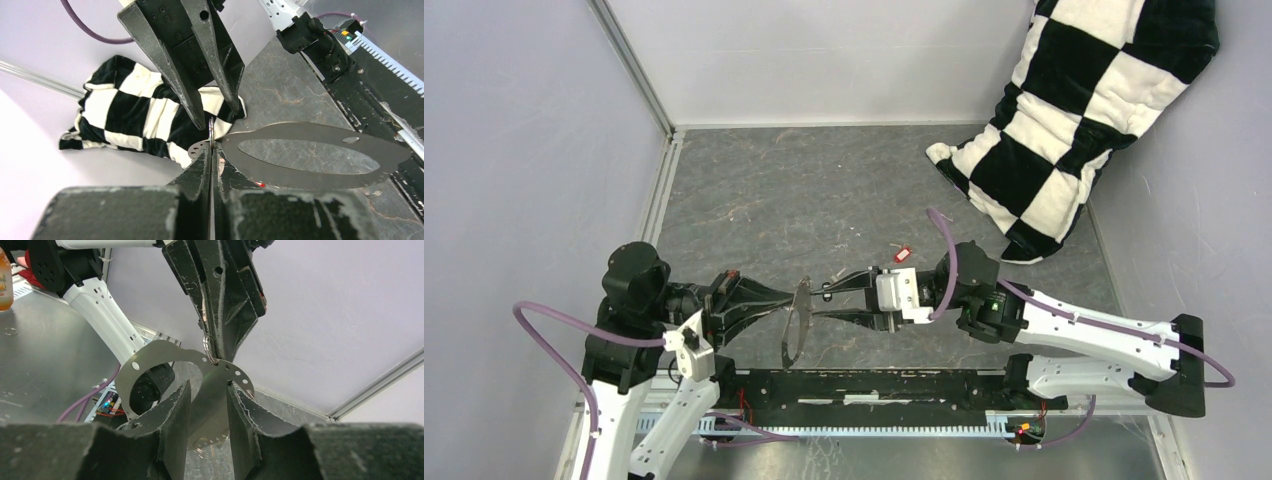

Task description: Put the keys on the keyring

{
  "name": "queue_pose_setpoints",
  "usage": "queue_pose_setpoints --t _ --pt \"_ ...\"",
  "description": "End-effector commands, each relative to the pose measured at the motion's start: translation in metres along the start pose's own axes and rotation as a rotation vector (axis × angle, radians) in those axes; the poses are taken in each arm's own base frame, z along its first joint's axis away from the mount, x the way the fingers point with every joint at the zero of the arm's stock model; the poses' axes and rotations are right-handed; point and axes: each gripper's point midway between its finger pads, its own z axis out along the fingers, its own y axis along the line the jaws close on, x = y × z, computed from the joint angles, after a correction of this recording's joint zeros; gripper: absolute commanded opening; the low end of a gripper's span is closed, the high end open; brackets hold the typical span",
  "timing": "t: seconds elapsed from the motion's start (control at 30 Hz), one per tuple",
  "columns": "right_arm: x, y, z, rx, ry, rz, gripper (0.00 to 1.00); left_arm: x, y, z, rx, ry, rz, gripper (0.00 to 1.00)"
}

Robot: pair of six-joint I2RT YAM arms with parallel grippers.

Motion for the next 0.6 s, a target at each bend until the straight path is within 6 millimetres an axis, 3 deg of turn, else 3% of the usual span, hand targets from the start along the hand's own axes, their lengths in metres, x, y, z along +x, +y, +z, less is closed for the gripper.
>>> queue_pose_setpoints --t 0.0,0.3,0.57 --pt "-0.023 -0.016 0.005 0.041 -0.003 -0.050 0.39 0.017 0.004 0.001 -0.013 0.032 -0.160 0.02" --pt "-0.011 -0.025 0.012 0.030 0.140 -0.061 0.40 0.022 -0.008 0.001 -0.011 0.033 -0.232 0.02" --pt "0.004 -0.026 0.020 -0.022 0.278 -0.031 0.38 0.027 -0.005 0.001 -0.025 0.054 -0.384 0.02"
